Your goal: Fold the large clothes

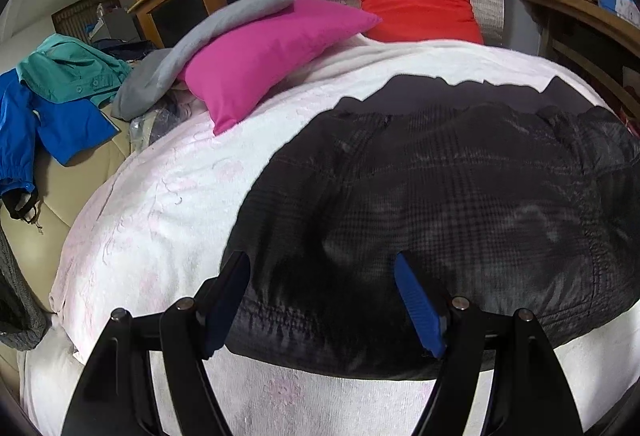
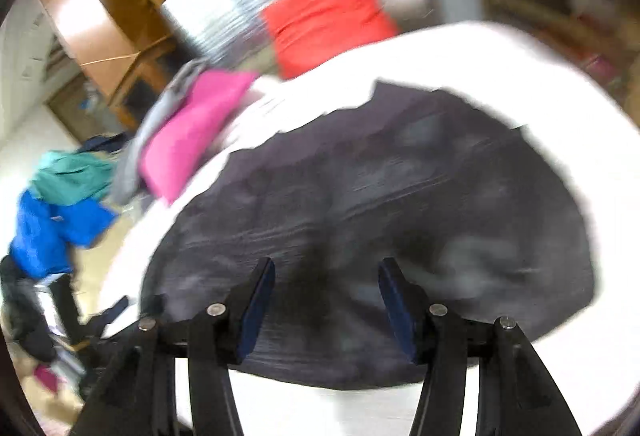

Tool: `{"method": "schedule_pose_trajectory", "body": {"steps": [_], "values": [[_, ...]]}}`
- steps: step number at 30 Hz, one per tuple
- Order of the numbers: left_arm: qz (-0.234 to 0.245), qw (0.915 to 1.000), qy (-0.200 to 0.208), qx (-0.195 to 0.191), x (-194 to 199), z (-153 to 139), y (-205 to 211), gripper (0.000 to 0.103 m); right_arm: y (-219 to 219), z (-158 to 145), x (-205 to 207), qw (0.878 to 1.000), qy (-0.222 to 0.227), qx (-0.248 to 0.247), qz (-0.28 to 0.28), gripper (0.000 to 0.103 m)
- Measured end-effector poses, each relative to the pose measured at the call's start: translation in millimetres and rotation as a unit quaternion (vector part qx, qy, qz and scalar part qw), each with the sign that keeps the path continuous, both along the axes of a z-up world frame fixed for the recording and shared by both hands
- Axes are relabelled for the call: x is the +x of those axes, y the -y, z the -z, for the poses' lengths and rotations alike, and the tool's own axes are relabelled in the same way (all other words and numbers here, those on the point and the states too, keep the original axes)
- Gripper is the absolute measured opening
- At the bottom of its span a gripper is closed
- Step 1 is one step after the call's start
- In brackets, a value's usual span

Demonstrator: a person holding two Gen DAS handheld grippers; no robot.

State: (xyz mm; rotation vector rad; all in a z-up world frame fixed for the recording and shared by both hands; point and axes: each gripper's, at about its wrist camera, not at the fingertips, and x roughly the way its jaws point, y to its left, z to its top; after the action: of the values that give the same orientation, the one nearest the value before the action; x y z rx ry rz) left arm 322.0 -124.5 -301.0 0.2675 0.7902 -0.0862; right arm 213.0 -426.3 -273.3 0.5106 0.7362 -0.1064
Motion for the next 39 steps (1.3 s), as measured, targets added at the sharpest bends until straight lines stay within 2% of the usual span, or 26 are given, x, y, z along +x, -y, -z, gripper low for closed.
{"method": "schedule_pose_trajectory", "body": {"steps": [2,3,5,6,9,12,14,18,19,22,27,31,35,39], "values": [[0.003,0.9997,-0.019,0.012,4.2,9.7,4.9,0.076,8.7,6.2,-6.5,0.999,-0.026,-0.027,0.022,0.058],[0.002,0.9995,-0.026,0.017,6.3,12.8,6.5,0.076,14.0,14.8,-6.3,0.998,-0.047,-0.026,0.03,0.058],[0.003,0.9996,-0.025,0.013,5.9,10.5,7.2,0.076,22.8,45.8,4.0,0.993,-0.119,-0.003,0.022,0.059],[0.005,0.9998,-0.018,0.006,2.8,5.6,5.7,0.076,23.2,48.9,4.1,0.993,-0.12,-0.002,0.021,0.059],[0.001,0.9999,0.001,-0.016,-16.1,-15.8,-1.9,0.076,12.4,22.0,-16.2,0.997,-0.073,-0.031,0.026,0.059],[0.006,0.998,0.044,-0.046,-56.0,-57.4,-11.1,0.076,-10.5,-12.0,-56.5,0.997,0.0,-0.073,0.038,0.06],[0.011,0.9961,0.075,-0.045,-81.7,-87.7,-12.8,0.076,-29.3,-34.5,-79.3,0.993,0.038,-0.104,0.038,0.069],[-0.005,0.9883,0.148,-0.034,-130.5,-147.4,-20.6,0.079,-73.6,-82.9,-130.9,0.979,0.091,-0.176,0.037,0.074],[-0.009,0.9853,0.166,-0.039,-146.0,-162.8,-24.2,0.082,-79.1,-96.2,-139.2,0.978,0.098,-0.181,0.035,0.075],[-0.01,0.9799,0.191,-0.058,-183.8,-197.6,-35.3,0.084,-100.8,-126.1,-171.2,0.973,0.117,-0.195,0.042,0.078],[-0.014,0.9701,0.226,-0.088,-246.8,-239.6,-55.8,0.086,-136.5,-168.1,-215.0,0.97,0.137,-0.195,0.057,0.083],[-0.002,0.968,0.226,-0.108,-277.5,-256.3,-69.0,0.088,-172.3,-190.8,-247.2,0.961,0.13,-0.232,0.071,0.083],[0.002,0.9641,0.235,-0.124,-300.7,-267.5,-78.6,0.088,-186.2,-208.1,-265.5,0.96,0.141,-0.228,0.081,0.083],[0.004,0.9609,0.251,-0.118,-316.0,-274.8,-80.3,0.089,-192.4,-216.4,-271.4,0.962,0.143,-0.218,0.086,0.083]]}}
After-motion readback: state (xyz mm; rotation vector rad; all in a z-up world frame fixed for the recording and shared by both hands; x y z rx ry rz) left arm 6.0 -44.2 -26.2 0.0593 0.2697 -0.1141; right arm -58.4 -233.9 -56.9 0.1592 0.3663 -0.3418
